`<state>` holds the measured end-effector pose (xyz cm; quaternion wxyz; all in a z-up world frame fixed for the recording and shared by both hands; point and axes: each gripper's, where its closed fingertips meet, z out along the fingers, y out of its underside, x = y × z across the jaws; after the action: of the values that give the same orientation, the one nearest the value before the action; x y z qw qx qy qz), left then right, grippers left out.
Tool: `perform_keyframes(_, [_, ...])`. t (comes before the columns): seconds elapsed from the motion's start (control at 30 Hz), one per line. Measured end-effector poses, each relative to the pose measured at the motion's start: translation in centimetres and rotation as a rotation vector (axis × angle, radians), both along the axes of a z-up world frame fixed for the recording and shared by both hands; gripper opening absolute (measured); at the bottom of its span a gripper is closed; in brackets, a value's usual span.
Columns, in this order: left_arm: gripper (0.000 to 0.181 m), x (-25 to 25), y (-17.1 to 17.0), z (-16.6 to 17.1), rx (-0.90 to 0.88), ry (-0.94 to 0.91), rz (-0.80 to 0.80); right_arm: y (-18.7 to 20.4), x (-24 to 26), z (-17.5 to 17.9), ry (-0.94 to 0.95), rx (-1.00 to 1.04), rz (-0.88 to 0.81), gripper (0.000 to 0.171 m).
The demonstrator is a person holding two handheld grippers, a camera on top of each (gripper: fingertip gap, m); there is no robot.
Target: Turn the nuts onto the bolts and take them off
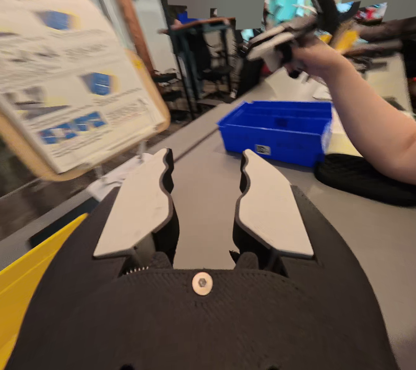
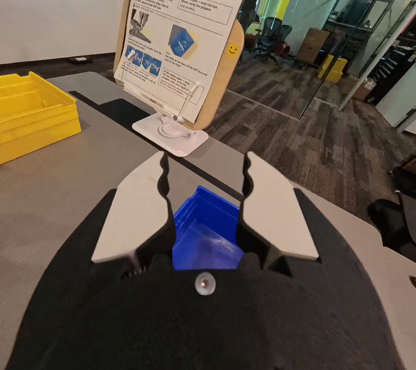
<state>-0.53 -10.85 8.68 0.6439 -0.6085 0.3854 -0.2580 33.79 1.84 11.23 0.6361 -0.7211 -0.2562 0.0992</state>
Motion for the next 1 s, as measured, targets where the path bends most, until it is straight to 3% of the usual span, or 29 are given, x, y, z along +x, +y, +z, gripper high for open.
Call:
perform_keyframes(0.03, [0.055, -2.4, 0.0, 0.9, 0.025, -0.045, 0.068, 0.1, -0.1, 0.1, -0.006, 0.016, -0.005, 0.071])
perform_keyframes(0.17, [0.046, -11.2, -0.7, 2.8, 0.137, -0.199, 0.299, 0.9, -0.7, 0.3, -0.056, 0.085, -0.038, 0.081])
perform_keyframes(0.4, [0.056, -18.0, -1.4, -1.0, 0.049, -0.105, 0.389, -0.1, -2.1, 4.1, -0.11, 0.468, -0.095, 0.08])
perform_keyframes(0.53, [0.055, -17.9, -0.4, -5.1, -0.123, 0.08, 0.305, 0.2, -3.0, 3.7, -0.211, 0.505, -0.116, 0.062])
perform_keyframes(0.63, [0.045, -18.0, 0.5, -7.9, -0.127, 0.35, 0.257, 0.3, -4.1, 3.0, -0.259, 0.502, -0.08, 0.049])
perform_keyframes(0.73, [0.035, -18.0, 1.4, -10.9, -0.17, 0.589, 0.167, 0.8, -5.6, 1.8, -0.232, 0.437, -0.003, 0.047])
perform_keyframes(0.8, [0.027, -18.1, 1.8, -13.3, -0.337, 0.679, 0.09, 1.5, -6.4, 0.7, -0.231, 0.39, 0.025, 0.047])
perform_keyframes(0.9, [0.021, -17.0, 1.6, -15.5, -0.708, 0.627, -0.045, 2.5, -7.2, -1.1, -0.301, 0.34, 0.033, 0.047])
perform_keyframes(1.0, [0.02, -17.6, 1.5, -17.6, -0.983, 0.64, -0.015, 2.9, -8.3, -2.9, -0.369, 0.282, 0.072, 0.048])
